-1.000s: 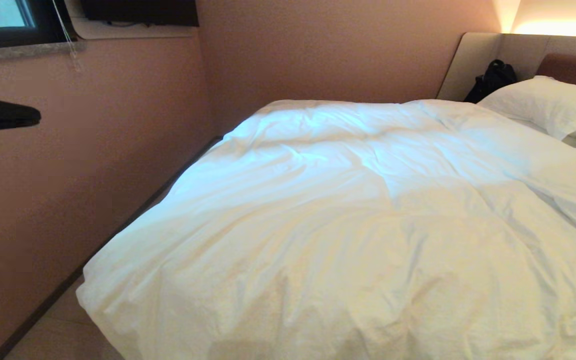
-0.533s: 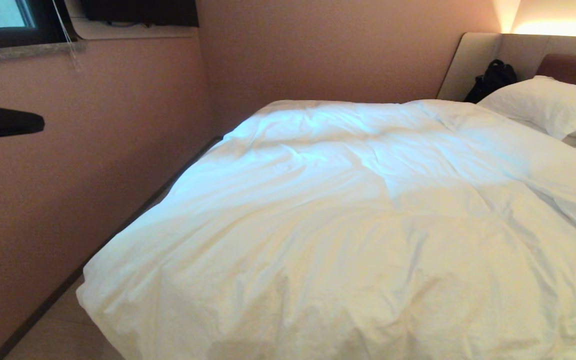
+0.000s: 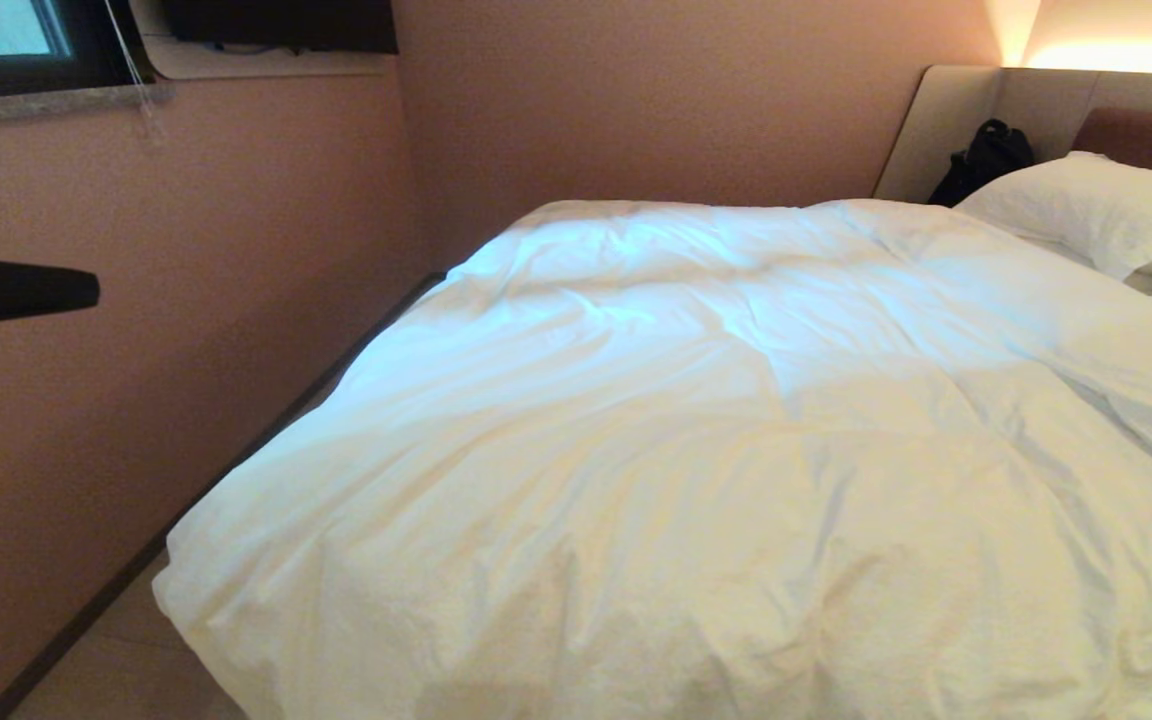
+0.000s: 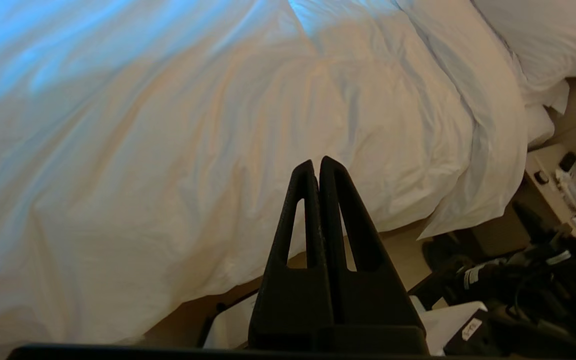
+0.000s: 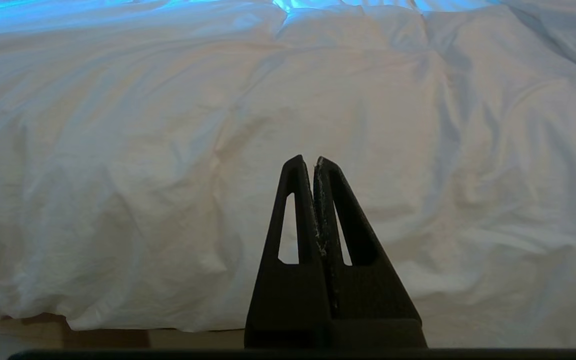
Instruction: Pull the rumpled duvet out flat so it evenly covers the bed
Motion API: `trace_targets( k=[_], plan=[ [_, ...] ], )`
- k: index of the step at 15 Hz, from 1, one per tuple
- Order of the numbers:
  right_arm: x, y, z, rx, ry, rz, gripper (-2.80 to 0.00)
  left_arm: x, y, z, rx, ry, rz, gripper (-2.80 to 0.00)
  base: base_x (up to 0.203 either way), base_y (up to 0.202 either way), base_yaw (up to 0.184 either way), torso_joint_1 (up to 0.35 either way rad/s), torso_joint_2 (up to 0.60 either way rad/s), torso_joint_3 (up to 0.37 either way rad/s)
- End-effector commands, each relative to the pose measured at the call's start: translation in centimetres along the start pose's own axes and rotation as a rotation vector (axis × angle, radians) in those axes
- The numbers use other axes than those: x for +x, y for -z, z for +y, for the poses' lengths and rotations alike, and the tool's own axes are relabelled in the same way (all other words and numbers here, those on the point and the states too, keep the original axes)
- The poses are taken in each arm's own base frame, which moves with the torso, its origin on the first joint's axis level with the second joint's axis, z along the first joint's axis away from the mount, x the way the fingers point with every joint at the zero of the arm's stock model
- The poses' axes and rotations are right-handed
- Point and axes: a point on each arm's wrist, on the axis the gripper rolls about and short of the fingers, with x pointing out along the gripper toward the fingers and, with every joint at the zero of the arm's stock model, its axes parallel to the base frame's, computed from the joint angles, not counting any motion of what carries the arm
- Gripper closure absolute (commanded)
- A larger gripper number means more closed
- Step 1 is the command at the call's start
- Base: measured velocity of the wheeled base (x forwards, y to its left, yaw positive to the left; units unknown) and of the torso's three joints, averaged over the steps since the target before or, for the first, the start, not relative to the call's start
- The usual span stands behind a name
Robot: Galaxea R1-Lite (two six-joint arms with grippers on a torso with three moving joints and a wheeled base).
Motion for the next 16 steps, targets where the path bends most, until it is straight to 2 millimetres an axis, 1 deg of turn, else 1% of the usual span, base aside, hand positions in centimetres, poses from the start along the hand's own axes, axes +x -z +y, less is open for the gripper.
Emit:
trace_targets(
  k=[1,4,6,7,10,11,13,16],
  plan=[
    [0.0,0.0,0.0,0.000,0.000,0.000,0.00,-0.8,0.5,-1.1,0.041,0.008,-0.013,0.00,0.000,0.000,0.000,0.000,0.00,0.000],
    [0.0,0.0,0.0,0.000,0.000,0.000,0.00,-2.1,1.3,-2.8,0.116,-0.001,-0.045,0.00,0.000,0.000,0.000,0.000,0.00,0.000],
    [0.0,0.0,0.0,0.000,0.000,0.000,0.00,-3.3,2.1,-4.1,0.177,-0.042,-0.080,0.00,0.000,0.000,0.000,0.000,0.00,0.000],
    [0.0,0.0,0.0,0.000,0.000,0.001,0.00,-3.5,2.3,-4.3,0.209,-0.083,-0.091,0.00,0.000,0.000,0.000,0.000,0.00,0.000],
    [0.0,0.0,0.0,0.000,0.001,0.001,0.00,-3.3,2.0,-3.7,0.233,-0.239,-0.103,0.00,0.000,0.000,0.000,0.000,0.00,0.000],
    [0.0,0.0,0.0,0.000,0.000,0.001,0.00,-3.3,2.1,-3.4,0.256,-0.324,-0.112,0.00,0.000,0.000,0.000,0.000,0.00,0.000],
    [0.0,0.0,0.0,0.000,0.001,0.000,0.00,-2.9,2.5,-2.3,0.341,-0.505,-0.132,0.00,0.000,0.000,0.000,0.000,0.00,0.000],
    [0.0,0.0,0.0,0.000,0.000,0.001,0.00,-2.2,3.0,-0.5,0.483,-0.736,-0.223,0.00,0.000,0.000,0.000,0.000,0.00,0.000]
  ],
)
